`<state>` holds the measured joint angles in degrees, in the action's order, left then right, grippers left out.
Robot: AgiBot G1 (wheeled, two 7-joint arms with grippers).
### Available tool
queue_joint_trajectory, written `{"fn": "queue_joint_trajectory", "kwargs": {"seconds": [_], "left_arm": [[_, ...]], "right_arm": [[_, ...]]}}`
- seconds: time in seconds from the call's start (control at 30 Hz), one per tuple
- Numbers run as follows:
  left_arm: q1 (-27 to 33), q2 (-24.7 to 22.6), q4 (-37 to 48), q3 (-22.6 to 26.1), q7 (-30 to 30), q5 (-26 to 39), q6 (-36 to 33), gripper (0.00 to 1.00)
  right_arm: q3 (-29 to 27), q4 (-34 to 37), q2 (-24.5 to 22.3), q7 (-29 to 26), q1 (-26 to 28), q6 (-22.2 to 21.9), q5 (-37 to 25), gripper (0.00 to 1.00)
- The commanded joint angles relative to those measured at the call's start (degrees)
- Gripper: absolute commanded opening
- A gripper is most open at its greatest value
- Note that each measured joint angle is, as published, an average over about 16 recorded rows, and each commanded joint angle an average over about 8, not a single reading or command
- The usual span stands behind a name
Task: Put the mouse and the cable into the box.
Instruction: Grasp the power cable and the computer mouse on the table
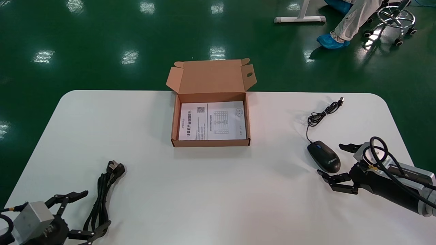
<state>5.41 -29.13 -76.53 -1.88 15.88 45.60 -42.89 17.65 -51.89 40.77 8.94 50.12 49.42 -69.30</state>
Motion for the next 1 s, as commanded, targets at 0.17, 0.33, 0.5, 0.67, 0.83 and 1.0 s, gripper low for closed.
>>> {"fn": "queue_joint_trajectory", "kwargs": {"seconds": [0.17,0.33,0.5,0.67,0.83,1.0], "left_arm": [[-0.2,-1.1,-0.1,0.4,0.1,0.3,1.3,1.00],[-1.4,-1.3,-0.1,0.0,0.1,0.4,2.4,1.00],[-3.2,-1.6,-0.2,-0.9,0.6,0.2,3.3,1.00],[-4.6,-2.0,-0.4,-1.8,1.0,-0.4,3.6,1.00],[-5.5,-2.3,-0.4,-2.2,1.1,-0.8,3.7,1.00],[-6.1,-2.5,-0.5,-2.4,0.8,-1.0,4.0,1.00]], "right_arm": [[0.1,1.6,1.0,0.4,0.3,-0.7,-0.3,1.00],[0.4,2.9,1.7,0.4,0.8,-1.2,-0.6,1.00],[0.5,4.1,2.4,0.6,1.5,-1.6,-1.0,1.00],[0.8,5.5,3.3,1.1,2.6,-1.9,-1.4,1.00],[1.1,7.1,4.3,2.3,3.8,-2.2,-2.1,1.00],[1.2,9.5,5.9,4.0,5.7,-2.7,-2.5,1.00]]}}
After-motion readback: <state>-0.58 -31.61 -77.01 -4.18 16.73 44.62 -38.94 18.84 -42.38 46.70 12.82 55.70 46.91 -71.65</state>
